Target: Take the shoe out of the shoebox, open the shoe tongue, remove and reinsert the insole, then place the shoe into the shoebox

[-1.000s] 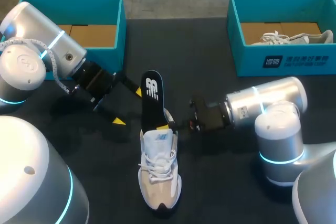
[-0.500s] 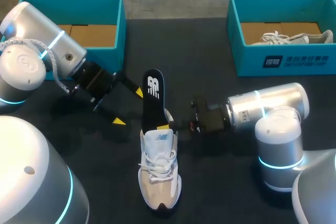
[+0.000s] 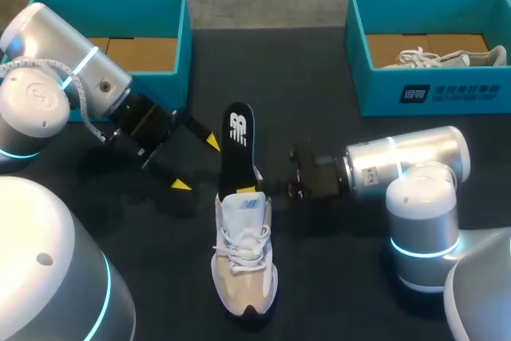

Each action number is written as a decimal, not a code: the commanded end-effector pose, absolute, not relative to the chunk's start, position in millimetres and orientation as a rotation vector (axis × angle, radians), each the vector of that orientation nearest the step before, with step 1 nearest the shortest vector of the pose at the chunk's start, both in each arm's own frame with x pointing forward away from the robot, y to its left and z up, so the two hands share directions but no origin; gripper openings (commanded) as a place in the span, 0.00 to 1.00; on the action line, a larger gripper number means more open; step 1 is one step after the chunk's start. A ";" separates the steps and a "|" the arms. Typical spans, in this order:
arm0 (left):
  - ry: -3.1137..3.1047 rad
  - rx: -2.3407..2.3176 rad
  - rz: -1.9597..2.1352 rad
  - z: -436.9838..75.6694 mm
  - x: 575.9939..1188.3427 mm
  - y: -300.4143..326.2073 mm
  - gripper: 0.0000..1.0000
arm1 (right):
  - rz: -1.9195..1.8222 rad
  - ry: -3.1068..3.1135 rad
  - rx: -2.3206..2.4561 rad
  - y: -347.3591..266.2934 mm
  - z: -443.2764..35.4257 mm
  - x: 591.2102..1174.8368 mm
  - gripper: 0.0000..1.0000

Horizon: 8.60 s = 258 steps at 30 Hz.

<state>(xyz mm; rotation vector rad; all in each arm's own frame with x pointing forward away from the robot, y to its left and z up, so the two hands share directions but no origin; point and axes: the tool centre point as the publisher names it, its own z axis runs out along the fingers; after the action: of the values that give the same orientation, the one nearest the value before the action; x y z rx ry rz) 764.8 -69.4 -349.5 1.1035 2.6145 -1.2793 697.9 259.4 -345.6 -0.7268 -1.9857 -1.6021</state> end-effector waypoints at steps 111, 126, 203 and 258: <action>2.615 1.105 -1.277 -350.0 764.7 -69.5 1.00 | -1.535 -2.000 -0.736 265.8 -346.7 701.2 0.22; 2.615 1.105 -1.277 -350.0 764.7 -69.5 1.00 | -1.570 -2.013 -0.721 269.1 -338.4 713.3 0.22; 2.615 1.105 -1.277 -350.0 764.7 -69.5 1.00 | -1.548 -2.001 -0.641 278.6 -331.9 725.4 0.00; 2.615 1.105 -1.277 -350.0 764.7 -69.5 1.00 | -1.493 -2.017 -0.713 275.5 -336.9 713.8 0.00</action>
<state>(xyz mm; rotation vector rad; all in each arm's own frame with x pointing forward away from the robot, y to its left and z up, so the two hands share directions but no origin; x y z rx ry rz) 764.8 -69.4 -349.5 1.1035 2.6146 -1.2793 710.2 272.0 -337.5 -0.7150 -2.0069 -1.5167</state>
